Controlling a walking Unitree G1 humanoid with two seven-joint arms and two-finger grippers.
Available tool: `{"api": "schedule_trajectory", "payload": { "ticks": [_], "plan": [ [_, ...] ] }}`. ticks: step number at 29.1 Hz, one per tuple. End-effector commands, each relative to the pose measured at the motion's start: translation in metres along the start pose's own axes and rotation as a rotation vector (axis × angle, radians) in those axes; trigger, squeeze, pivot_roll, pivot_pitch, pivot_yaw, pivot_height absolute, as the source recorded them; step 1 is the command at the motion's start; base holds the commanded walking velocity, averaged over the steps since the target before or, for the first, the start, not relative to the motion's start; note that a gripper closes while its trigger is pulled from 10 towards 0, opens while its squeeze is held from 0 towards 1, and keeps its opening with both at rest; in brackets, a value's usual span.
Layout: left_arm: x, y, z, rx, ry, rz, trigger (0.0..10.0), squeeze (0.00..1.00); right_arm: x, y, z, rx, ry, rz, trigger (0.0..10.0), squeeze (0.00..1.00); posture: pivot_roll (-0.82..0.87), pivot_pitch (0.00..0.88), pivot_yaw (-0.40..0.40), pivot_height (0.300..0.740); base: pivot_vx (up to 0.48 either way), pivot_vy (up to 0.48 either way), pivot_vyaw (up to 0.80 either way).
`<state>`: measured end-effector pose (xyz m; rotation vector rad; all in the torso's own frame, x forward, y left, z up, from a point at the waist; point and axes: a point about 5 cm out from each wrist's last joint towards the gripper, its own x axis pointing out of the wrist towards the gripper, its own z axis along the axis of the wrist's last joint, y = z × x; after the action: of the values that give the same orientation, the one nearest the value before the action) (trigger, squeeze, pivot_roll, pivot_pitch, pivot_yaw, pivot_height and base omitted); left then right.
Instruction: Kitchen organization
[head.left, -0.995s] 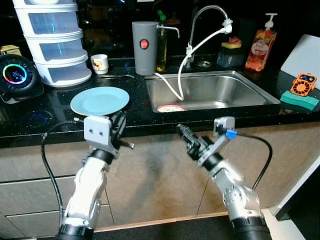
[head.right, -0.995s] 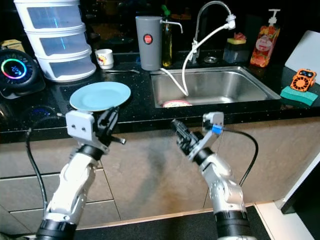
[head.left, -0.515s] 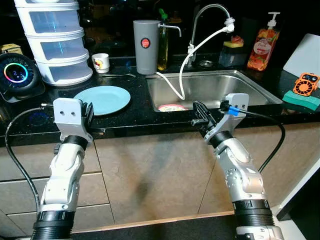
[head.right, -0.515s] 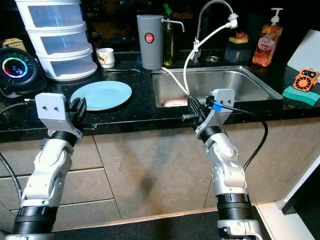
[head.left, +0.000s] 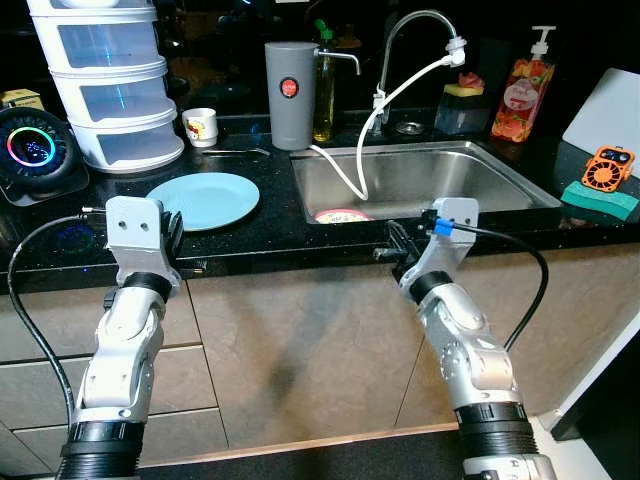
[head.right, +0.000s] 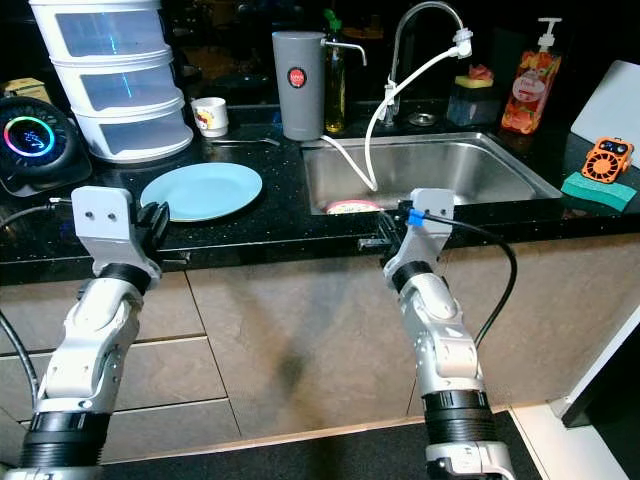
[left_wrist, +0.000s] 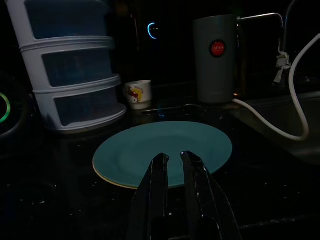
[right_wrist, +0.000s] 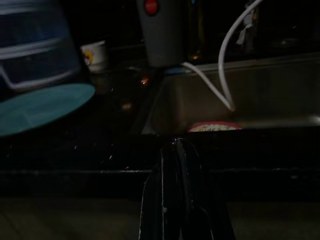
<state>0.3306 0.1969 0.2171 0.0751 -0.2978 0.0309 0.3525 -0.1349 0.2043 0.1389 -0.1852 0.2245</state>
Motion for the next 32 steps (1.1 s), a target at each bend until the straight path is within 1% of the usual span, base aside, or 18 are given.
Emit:
{"api": "schedule_trajectory", "payload": {
  "ticks": [1,5,14,17,19,21,23,24,25,29,32],
  "plan": [
    [0.0,-0.003,0.001,-0.011,0.008,-0.012,10.0,0.0,0.0,0.003,-0.003,-0.021,0.024,0.015,10.0,0.0,-0.04,0.018,0.008,0.74,0.0,0.0,0.0],
    [0.0,-0.005,-0.002,0.001,0.03,-0.023,10.0,0.0,0.0,0.005,-0.004,-0.013,0.046,0.026,10.0,0.0,-0.04,0.019,0.007,0.74,0.0,0.0,0.0],
    [0.002,-0.01,-0.002,-0.002,0.032,-0.043,10.0,0.0,0.0,0.007,-0.005,-0.015,0.057,0.04,10.0,0.0,-0.04,0.037,0.012,0.74,0.0,0.0,0.0],
    [0.003,-0.015,0.001,-0.017,0.032,-0.057,10.0,0.0,-0.001,0.007,-0.005,-0.016,0.068,0.044,10.0,0.0,-0.04,0.093,0.018,0.74,0.0,0.0,0.0],
    [0.002,-0.017,0.0,-0.019,0.038,-0.065,10.0,0.0,-0.003,0.007,-0.008,-0.015,0.077,0.045,10.0,0.0,-0.03,0.105,0.02,0.74,0.0,0.0,0.0],
    [-0.001,-0.022,-0.003,-0.02,0.054,-0.075,10.0,0.0,-0.009,0.007,-0.014,-0.022,0.104,0.046,10.0,0.0,-0.01,0.166,0.025,0.74,0.0,0.0,0.0],
    [-0.006,-0.028,-0.005,-0.027,0.073,-0.081,10.0,0.0,-0.016,0.006,-0.022,-0.029,0.133,0.046,10.0,0.0,0.0,0.187,0.033,0.74,0.0,0.0,0.0],
    [-0.006,-0.028,-0.005,-0.027,0.073,-0.081,10.0,0.0,-0.016,0.006,-0.022,-0.029,0.133,0.046,10.0,0.0,0.0,0.187,0.033,0.74,0.0,0.0,0.0],
    [-0.008,-0.031,-0.003,-0.047,0.076,-0.089,10.0,0.0,-0.017,0.005,-0.02,-0.028,0.131,0.039,10.0,0.0,-0.01,0.196,0.037,0.74,0.0,0.0,0.0],
    [-0.008,-0.033,-0.004,-0.044,0.079,-0.092,10.0,0.0,-0.018,0.002,-0.018,-0.02,0.124,0.021,10.0,0.0,-0.01,0.185,0.037,0.74,0.0,0.0,0.0],
    [-0.004,-0.03,-0.002,-0.034,0.059,-0.078,10.0,0.0,-0.021,-0.001,-0.021,-0.017,0.127,-0.001,10.0,0.0,-0.03,0.143,0.02,0.74,0.0,0.0,0.0]
  ]
}}
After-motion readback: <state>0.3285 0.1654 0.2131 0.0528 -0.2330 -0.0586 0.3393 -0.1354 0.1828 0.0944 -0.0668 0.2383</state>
